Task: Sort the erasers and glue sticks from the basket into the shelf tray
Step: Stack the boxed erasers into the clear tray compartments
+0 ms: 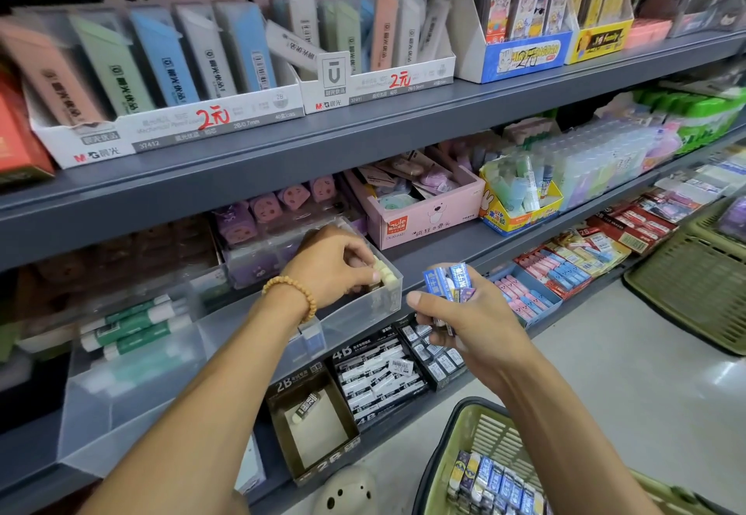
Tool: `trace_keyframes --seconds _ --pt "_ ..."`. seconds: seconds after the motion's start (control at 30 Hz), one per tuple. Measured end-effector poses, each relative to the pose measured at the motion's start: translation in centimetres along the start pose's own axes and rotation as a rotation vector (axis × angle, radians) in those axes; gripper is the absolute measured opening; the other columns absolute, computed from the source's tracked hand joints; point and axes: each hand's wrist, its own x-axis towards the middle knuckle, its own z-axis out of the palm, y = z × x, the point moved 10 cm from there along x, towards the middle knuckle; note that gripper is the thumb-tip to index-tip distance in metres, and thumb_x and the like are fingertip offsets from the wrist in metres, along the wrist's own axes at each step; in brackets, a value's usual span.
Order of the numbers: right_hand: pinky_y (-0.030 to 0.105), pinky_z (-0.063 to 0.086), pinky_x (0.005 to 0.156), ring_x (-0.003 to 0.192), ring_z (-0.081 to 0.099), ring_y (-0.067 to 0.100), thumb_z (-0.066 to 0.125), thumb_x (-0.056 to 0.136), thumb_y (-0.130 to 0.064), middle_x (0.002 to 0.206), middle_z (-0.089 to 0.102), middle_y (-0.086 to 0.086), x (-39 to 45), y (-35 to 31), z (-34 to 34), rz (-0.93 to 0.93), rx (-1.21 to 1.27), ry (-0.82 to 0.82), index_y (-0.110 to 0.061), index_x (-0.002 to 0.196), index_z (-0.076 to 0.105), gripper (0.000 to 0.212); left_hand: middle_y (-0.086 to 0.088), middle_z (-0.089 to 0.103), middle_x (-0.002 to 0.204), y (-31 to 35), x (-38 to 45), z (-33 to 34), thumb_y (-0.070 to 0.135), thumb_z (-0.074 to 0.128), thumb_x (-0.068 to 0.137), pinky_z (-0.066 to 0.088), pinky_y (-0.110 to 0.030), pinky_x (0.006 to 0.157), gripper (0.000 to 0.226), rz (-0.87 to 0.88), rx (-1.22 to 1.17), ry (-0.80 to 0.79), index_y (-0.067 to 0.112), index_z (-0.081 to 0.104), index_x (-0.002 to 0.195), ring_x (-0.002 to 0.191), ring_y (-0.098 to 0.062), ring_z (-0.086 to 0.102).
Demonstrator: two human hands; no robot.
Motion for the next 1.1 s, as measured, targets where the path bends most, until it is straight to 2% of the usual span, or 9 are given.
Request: trace_keyframes --seconds 0.1,0.2,0.3,0.37,0.53,0.63,0.7,0.87,1.1 --pt "0.026 0.047 0.052 0.067 0.057 0.017 0.081 0.078 -0.007 0.079 0.06 0.007 -0.1 -0.3 0.2 -0.011 -0.03 -0.011 -0.015 0.1 0.059 0.032 0.007 0.069 0.064 2.3 -1.1 -1.4 0.025 0.076 0.082 0.048 -0.018 0.055 0.007 0.081 -0.088 0.063 0.019 0.073 0.081 0.05 -0.001 0.057" --pt "0.027 0.046 0.052 0.065 0.057 0.015 0.081 0.078 -0.007 0.073 0.061 0.001 -0.2 -0.5 0.8 -0.026 -0.065 -0.029 -0.013 0.102 0.059 0.034 -0.005 0.072 0.07 5.1 -2.5 0.0 0.017 0.074 0.084 0.047 -0.018 0.049 0.006 0.123 -0.36 -0.113 0.014 0.074 0.089 0.055 -0.007 0.063" --pt "0.025 0.044 0.049 0.061 0.055 0.012 0.082 0.076 -0.005 0.073 0.061 0.002 -0.4 -1.1 1.9 -0.049 -0.073 -0.058 -0.007 0.108 0.058 0.04 0.001 0.072 0.069 5.8 -3.1 1.8 0.009 0.078 0.079 0.049 -0.021 0.054 0.015 0.155 -0.352 -0.238 0.013 0.075 0.093 0.057 -0.009 0.061" --pt "0.024 0.043 0.048 0.062 0.056 0.011 0.084 0.073 -0.007 0.076 0.062 0.003 -0.6 -1.3 2.4 -0.055 -0.076 -0.071 -0.008 0.109 0.058 0.044 -0.006 0.07 0.074 5.5 -3.2 1.9 0.005 0.076 0.079 0.049 -0.021 0.056 0.013 0.145 -0.388 -0.266 0.011 0.075 0.09 0.061 -0.015 0.059" --pt "0.024 0.044 0.05 0.066 0.059 0.015 0.078 0.071 -0.019 0.079 0.065 0.004 -1.3 -1.1 3.2 -0.033 0.128 -0.107 -0.006 0.12 0.057 0.055 -0.008 0.069 0.074 4.2 -3.6 -0.6 -0.003 0.067 0.083 0.056 -0.021 0.058 0.01 0.071 -0.655 -0.199 0.006 0.067 0.087 0.063 -0.013 0.064" --pt "0.023 0.041 0.048 0.064 0.06 0.016 0.071 0.084 -0.007 0.08 0.067 0.007 -1.6 -0.1 3.1 0.019 0.279 -0.064 -0.01 0.118 0.057 0.037 -0.011 0.07 0.075 2.2 -4.2 -2.5 -0.006 0.062 0.085 0.056 -0.018 0.057 0.009 -0.014 -0.796 -0.112 0.003 0.062 0.085 0.062 -0.015 0.068" --pt "0.022 0.039 0.046 0.063 0.058 0.016 0.066 0.087 0.002 0.083 0.066 0.012 -1.8 0.0 3.4 0.022 0.322 -0.039 -0.011 0.119 0.057 0.035 -0.013 0.071 0.075 0.8 -4.8 -3.4 -0.011 0.061 0.083 0.057 -0.018 0.059 0.012 -0.053 -0.852 -0.076 0.001 0.059 0.083 0.063 -0.02 0.071" --pt "0.021 0.04 0.044 0.063 0.06 0.015 0.067 0.086 0.004 0.087 0.068 0.014 -1.9 -1.1 6.6 -0.012 0.303 -0.078 -0.009 0.112 0.061 0.029 -0.011 0.072 0.073 -0.7 -6.5 -4.4 -0.013 0.064 0.08 0.057 -0.019 0.058 0.016 -0.064 -0.755 -0.068 0.002 0.063 0.083 0.063 -0.019 0.071" --pt "0.021 0.04 0.043 0.06 0.061 0.014 0.063 0.092 -0.006 0.086 0.067 0.013 -2.0 -0.5 8.4 0.042 0.276 -0.081 -0.005 0.118 0.06 0.026 -0.005 0.072 0.066 -4.0 -8.0 -9.1 -0.015 0.067 0.079 0.055 -0.016 0.055 0.023 -0.111 -0.56 0.114 0.004 0.07 0.092 0.057 -0.013 0.069"
